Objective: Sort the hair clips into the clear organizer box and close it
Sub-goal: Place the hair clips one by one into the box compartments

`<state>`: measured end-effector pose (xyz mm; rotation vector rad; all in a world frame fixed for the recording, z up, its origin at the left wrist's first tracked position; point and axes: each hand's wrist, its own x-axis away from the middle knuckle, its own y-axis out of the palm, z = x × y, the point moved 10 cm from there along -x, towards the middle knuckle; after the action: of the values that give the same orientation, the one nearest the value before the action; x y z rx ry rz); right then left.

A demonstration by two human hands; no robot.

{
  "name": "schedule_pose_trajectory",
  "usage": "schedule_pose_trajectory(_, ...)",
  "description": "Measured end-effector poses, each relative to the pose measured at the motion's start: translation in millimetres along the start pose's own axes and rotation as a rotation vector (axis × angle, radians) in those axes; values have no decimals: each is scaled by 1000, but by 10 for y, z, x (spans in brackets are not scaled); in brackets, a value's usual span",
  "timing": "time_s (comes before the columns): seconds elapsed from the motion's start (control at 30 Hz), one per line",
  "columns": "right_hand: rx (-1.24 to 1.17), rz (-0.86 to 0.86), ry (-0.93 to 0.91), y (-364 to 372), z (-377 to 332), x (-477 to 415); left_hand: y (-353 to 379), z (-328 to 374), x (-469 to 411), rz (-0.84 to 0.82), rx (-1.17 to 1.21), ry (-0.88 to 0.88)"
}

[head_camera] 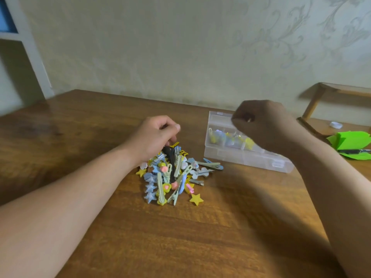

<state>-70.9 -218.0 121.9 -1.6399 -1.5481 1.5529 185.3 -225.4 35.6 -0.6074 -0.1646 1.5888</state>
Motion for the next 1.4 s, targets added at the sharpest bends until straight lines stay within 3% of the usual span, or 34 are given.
schedule_pose_trajectory(0.2,119,-345,-263,434,-728,272,-18,-5,11,-5,-8,-7)
schedule_pose_trajectory(0.67,392,-421,-272,620,-838,422,-30,56,38,-7,-19,-5)
schedule_pose_trajectory(0.83,370,-448,-280,592,-858,443,-32,24,9,4,-10,4)
schedule_pose_trajectory(0.9,233,-396,-206,444,-748,317,-28,13,-3,8,-11,2)
schedule_pose_trajectory(1.03,-170,45,87,-293,-45,9,22,20,-5,9,22,-5)
schedule_pose_trajectory(1.1,-234,177,252,-459,429,31,16,28,4,16,33,-13)
schedule_pose_trajectory(1.23,-169,155,414,-336,975,82,6,39,10,9,19,-11)
schedule_pose_trajectory(1.4,7,50,445,-113,1090,34,-2,38,19,4,12,-6)
